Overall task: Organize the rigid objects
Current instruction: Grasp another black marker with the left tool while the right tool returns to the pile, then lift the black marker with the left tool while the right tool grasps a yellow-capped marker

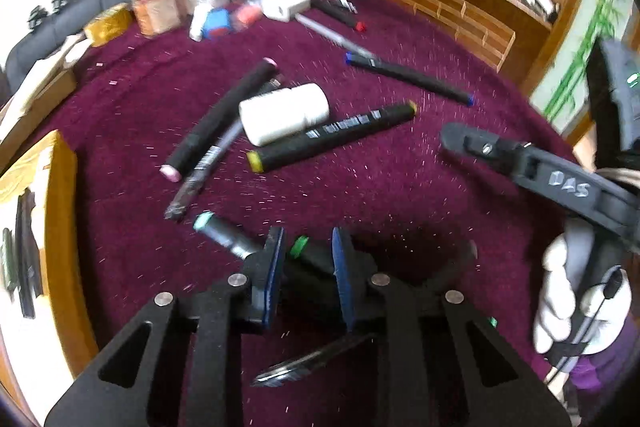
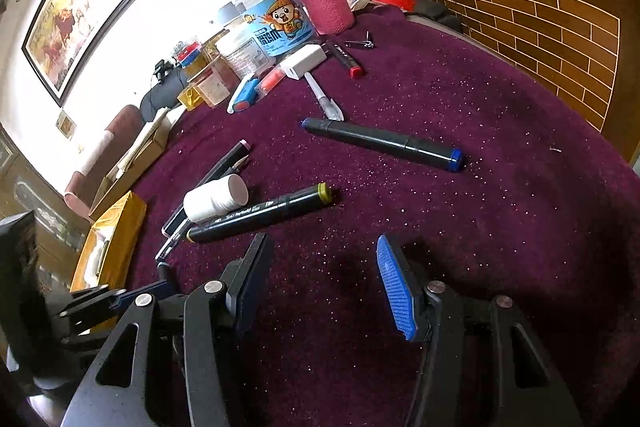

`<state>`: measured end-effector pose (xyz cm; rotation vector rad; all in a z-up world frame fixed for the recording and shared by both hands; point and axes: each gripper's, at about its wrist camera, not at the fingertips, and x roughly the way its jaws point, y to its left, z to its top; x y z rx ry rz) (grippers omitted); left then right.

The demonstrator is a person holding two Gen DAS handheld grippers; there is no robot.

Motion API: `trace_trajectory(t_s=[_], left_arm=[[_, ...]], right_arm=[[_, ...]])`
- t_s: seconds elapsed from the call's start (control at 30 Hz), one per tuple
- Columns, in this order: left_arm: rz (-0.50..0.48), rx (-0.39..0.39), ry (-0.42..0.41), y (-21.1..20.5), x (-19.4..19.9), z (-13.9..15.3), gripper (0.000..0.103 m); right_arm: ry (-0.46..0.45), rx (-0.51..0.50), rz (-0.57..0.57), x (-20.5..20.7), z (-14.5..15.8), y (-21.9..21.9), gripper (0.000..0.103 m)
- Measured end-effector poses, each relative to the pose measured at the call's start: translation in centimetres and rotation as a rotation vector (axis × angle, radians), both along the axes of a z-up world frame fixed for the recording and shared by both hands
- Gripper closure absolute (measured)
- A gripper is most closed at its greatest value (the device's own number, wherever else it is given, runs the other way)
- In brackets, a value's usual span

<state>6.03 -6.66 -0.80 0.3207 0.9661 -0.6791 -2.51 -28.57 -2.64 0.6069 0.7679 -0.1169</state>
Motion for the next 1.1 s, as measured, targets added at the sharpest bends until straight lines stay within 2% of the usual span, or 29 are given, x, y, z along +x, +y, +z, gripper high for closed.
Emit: trace_trajectory(t_s=[0.1,0.2,0.23,0.3,0.37,0.43,0.53,0.6,0.63,0.67,0.7,0.73,0.8,0.93,1.1], left_arm=[[0.068,-0.073,0.006,2.5,-0.3,1.4,0.079],[0.109,-0.106,0.018,4.2,-0.7,1.6,0.068],[0.092,-0.094,0.002,4.4,-1.5,1.5,0.064],[0.045,-0.068,-0.035,4.3,-3.0,1.3,0.063],[-0.060,-0.035,-0.080,3.6,-5.1,1.0,0.059],[-0.149,0.007,-0.126,2.6,-7.0,0.3,0.045],[-0.238,0.070,-0.159,1.3,-8.5,-0.8,0.044],[-0.260,0.151,-0.197,0.2,-8.9,-2.2,0.044],[-0.261,0.168,-0.218,-0.1,-8.9,-2.7,0.043],[-0.263,0.145,-0.221,-0.2,-8.7,-2.6,0.043],[-0.256,0.130,-0.193,-0.1,-8.4,-2.6,0.051],[-0.251,0.095,-0.122,0.1,-7.8,-2.4,0.081],[-0.233,0.038,-0.045,0.9,-7.2,-2.1,0.096],[-0.167,-0.055,0.008,3.3,-6.4,-1.1,0.097],[-0.094,-0.225,0.047,7.7,-6.3,1.4,0.097]], right_arm=[[0.002,0.002,0.004,0.1,0.0,0.0,0.053],[0.004,0.003,0.013,0.1,-0.1,0.1,0.053],[0.005,0.002,0.014,0.1,-0.1,0.1,0.053],[0.006,0.000,0.016,0.1,-0.1,0.2,0.053],[0.010,-0.006,0.018,0.2,-0.1,0.3,0.053],[0.014,-0.013,0.020,0.3,-0.1,0.4,0.053],[0.019,-0.023,0.021,0.3,-0.1,0.5,0.053],[0.024,-0.029,0.021,0.4,-0.1,0.5,0.053],[0.028,-0.031,0.022,0.5,-0.2,0.6,0.053],[0.033,-0.033,0.023,0.6,-0.2,0.6,0.053],[0.038,-0.034,0.024,0.6,-0.3,0.6,0.053],[0.043,-0.035,0.025,0.7,-0.3,0.6,0.053],[0.050,-0.039,0.022,0.8,-0.4,0.6,0.053],[0.059,-0.059,0.030,0.9,-0.4,0.9,0.053],[0.060,-0.032,0.115,0.5,0.5,2.3,0.053]])
